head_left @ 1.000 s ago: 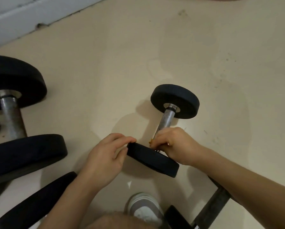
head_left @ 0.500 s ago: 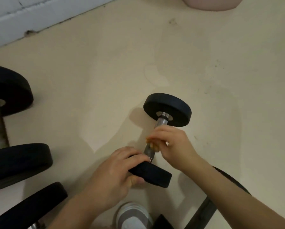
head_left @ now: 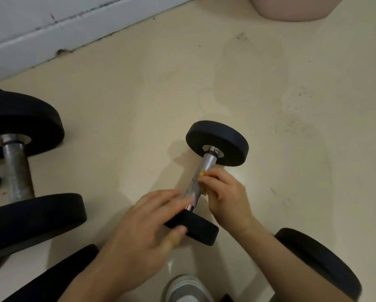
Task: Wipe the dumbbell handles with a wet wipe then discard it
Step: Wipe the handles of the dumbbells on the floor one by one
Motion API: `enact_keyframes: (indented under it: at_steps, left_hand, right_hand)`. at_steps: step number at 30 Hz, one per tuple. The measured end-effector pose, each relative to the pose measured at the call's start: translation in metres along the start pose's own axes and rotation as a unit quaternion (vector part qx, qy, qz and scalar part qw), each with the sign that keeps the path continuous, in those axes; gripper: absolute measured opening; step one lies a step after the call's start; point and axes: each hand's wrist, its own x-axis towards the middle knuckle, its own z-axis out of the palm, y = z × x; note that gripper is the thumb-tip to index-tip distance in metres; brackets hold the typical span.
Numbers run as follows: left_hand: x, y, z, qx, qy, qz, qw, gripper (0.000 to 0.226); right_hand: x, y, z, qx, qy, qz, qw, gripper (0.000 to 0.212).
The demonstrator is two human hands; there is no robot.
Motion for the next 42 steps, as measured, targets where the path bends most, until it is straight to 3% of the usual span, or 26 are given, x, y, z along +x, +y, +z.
enact_keyframes:
  at_steps: [2, 5, 9, 14, 15, 18, 19, 24, 26, 28, 29, 31, 32, 33, 37, 39, 42]
  left_hand:
    - [0.002, 0.008, 0.01, 0.086, -0.018, 0.048, 0.995, 0.045]
    - [0.002, -0.001, 0.009, 0.032, -0.022, 0.038, 0.999, 0.039]
    - [-0.001, -0.016, -0.001, -0.034, 0.029, -0.038, 0.998, 0.051]
    - [0.0, -0.02, -0.027, 0.058, 0.073, -0.107, 0.99, 0.045]
    - [0.0, -0.015, -0.029, 0.073, 0.068, -0.11, 0.989, 0.045]
    - [0.001, -0.006, -0.025, 0.113, 0.026, -0.114, 0.987, 0.061]
    - [0.0, -0.009, -0.024, 0.129, 0.011, -0.123, 0.984, 0.064]
    - [-0.002, -0.027, -0.039, 0.179, 0.016, -0.138, 0.974, 0.063]
    - [-0.001, -0.025, -0.046, 0.164, 0.022, -0.125, 0.978, 0.058]
    - [-0.002, -0.029, -0.044, 0.14, 0.061, -0.094, 0.984, 0.075]
    - [-0.003, -0.03, -0.046, 0.119, 0.074, -0.102, 0.985, 0.073]
    - [-0.001, -0.032, -0.053, 0.059, 0.106, -0.148, 0.981, 0.047]
    - [0.001, -0.034, -0.056, 0.044, 0.104, -0.169, 0.979, 0.044]
    - [0.004, -0.035, -0.06, 0.044, 0.096, -0.184, 0.977, 0.055]
    - [0.013, -0.046, -0.071, 0.05, 0.095, -0.22, 0.97, 0.067]
    - [0.015, -0.048, -0.078, 0.075, 0.064, -0.244, 0.965, 0.068]
    - [0.021, -0.047, -0.092, 0.205, -0.005, -0.254, 0.945, 0.066]
  right_hand:
    - [-0.014, -0.001, 0.001, 0.06, -0.011, 0.031, 0.998, 0.016]
    - [-0.008, 0.002, -0.01, 0.128, -0.103, 0.079, 0.983, 0.019]
    - [0.038, 0.002, 0.004, 0.104, 0.004, 0.135, 0.985, 0.016]
    - [0.021, -0.03, 0.013, 0.12, -0.151, 0.013, 0.981, 0.014]
    - [0.026, -0.03, 0.013, 0.121, -0.151, 0.0, 0.981, 0.014]
    - [0.062, -0.019, 0.027, 0.109, 0.008, 0.05, 0.993, 0.014]
    - [0.07, -0.019, 0.032, 0.103, 0.029, 0.057, 0.993, 0.014]
    - [0.06, -0.04, 0.044, 0.125, -0.07, -0.034, 0.989, 0.011]
    - [0.078, -0.032, 0.052, 0.12, 0.019, -0.001, 0.993, 0.013]
    - [0.093, -0.03, 0.062, 0.109, 0.097, 0.05, 0.988, 0.016]
    - [0.09, -0.035, 0.068, 0.118, 0.095, 0.053, 0.987, 0.016]
    - [0.073, -0.049, 0.075, 0.148, 0.059, 0.002, 0.987, 0.016]
    - [0.067, -0.053, 0.074, 0.159, 0.044, -0.021, 0.986, 0.015]
    - [0.07, -0.053, 0.074, 0.167, 0.047, -0.029, 0.985, 0.015]
    - [0.119, -0.049, 0.086, 0.148, 0.121, 0.106, 0.976, 0.015]
    - [0.118, -0.061, 0.094, 0.145, 0.076, 0.088, 0.983, 0.017]
    - [0.103, -0.084, 0.096, 0.163, -0.06, -0.029, 0.984, 0.019]
